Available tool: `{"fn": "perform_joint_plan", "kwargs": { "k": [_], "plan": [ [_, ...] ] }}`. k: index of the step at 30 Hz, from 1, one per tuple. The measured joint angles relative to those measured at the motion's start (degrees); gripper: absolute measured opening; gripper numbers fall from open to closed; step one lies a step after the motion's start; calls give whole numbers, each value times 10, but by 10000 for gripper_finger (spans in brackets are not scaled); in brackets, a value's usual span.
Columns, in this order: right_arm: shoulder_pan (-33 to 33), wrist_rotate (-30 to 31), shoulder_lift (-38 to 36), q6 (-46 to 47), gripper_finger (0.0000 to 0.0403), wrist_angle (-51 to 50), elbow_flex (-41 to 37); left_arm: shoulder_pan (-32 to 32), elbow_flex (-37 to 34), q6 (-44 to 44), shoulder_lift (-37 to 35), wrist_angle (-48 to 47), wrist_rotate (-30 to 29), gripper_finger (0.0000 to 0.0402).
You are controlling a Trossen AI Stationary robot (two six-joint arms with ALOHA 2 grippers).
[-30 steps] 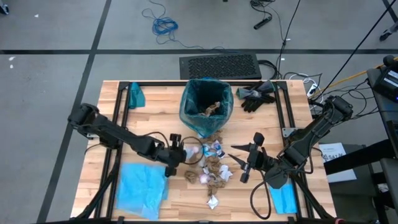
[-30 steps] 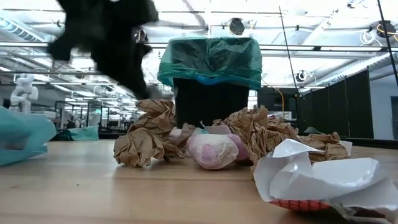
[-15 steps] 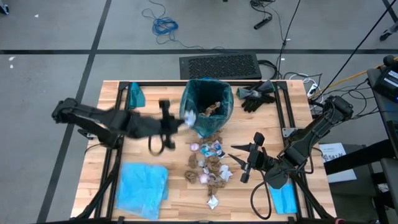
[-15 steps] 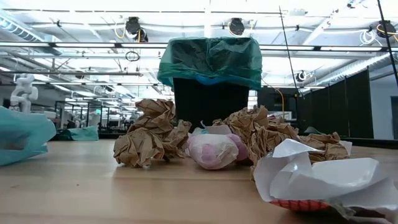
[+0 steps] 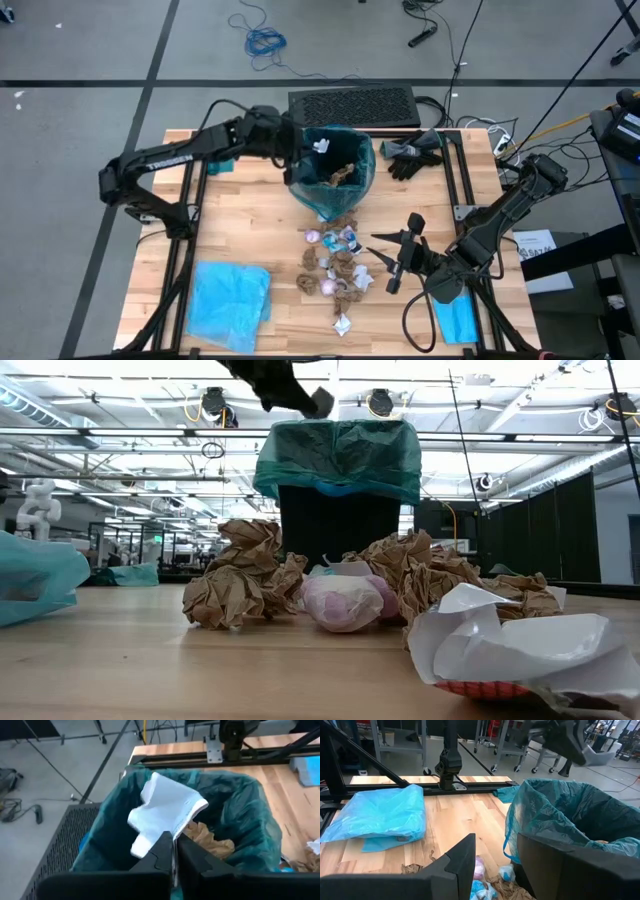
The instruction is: Place trash/remove bag and relplace
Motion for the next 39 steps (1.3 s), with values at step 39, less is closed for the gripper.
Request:
{"fn": "perform_joint_plan", "kwargs": {
  "k": [39],
  "plan": [
    [-53,-123,3,111,137,20,-88,-442,-220,-207,34,66,-161,175]
  ]
}}
